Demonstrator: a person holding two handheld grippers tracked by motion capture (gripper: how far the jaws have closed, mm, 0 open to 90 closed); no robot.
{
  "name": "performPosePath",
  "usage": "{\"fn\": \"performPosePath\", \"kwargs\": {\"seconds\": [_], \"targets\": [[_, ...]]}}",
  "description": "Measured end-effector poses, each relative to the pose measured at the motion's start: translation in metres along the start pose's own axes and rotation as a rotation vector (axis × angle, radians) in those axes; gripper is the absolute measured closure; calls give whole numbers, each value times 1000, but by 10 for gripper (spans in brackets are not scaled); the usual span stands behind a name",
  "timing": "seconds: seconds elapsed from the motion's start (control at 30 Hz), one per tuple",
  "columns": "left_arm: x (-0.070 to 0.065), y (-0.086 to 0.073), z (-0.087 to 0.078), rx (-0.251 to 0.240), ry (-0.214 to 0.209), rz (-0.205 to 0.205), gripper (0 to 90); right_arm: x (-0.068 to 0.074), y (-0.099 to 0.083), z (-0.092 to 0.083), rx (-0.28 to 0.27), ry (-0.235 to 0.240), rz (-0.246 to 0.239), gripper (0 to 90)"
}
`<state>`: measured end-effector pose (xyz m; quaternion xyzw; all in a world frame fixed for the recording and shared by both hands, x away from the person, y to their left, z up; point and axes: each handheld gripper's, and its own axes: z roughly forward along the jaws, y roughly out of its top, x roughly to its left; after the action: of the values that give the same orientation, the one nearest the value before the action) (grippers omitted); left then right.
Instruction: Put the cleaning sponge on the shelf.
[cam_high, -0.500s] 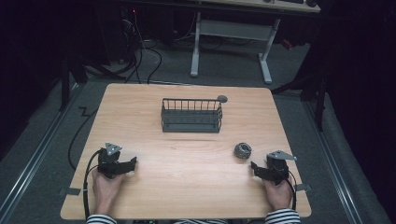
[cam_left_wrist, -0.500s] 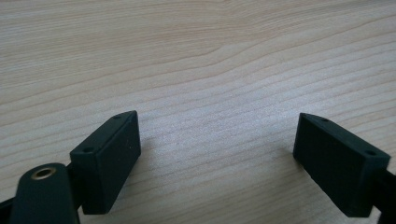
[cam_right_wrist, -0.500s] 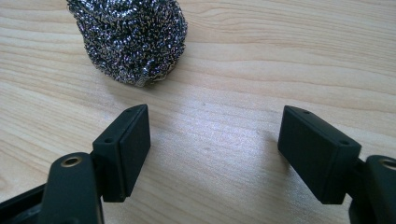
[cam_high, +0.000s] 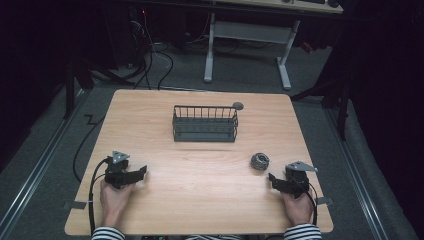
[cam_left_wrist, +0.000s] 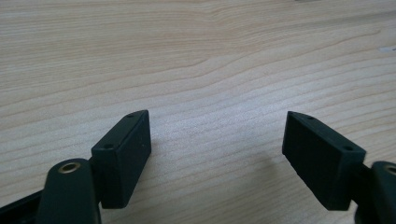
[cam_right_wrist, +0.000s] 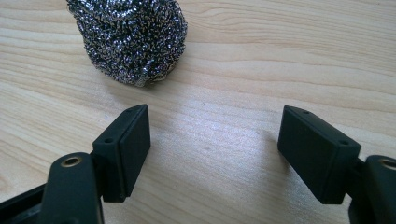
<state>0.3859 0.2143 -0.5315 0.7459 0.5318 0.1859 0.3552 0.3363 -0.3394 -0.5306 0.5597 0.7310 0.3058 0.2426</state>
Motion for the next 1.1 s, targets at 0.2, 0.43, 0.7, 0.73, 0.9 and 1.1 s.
{"fn": "performPosePath", "kwargs": {"seconds": [0.2, 0.43, 0.7, 0.73, 0.9, 1.1], "targets": [[2, 1, -1, -17, -29, -27, 269, 0, 0, 0, 0, 0, 1, 256], [-2, 17, -2, -12, -74, -31, 261, 0, 0, 0, 0, 0, 0, 256], [-9, 42, -7, -42, -127, -30, 261, 0, 0, 0, 0, 0, 0, 257], [-9, 42, -7, -42, -127, -30, 260, 0, 0, 0, 0, 0, 0, 257], [-15, 62, -6, -59, -165, -33, 261, 0, 0, 0, 0, 0, 0, 257], [-21, 86, -5, -73, -193, -27, 260, 0, 0, 0, 0, 0, 0, 257]]}}
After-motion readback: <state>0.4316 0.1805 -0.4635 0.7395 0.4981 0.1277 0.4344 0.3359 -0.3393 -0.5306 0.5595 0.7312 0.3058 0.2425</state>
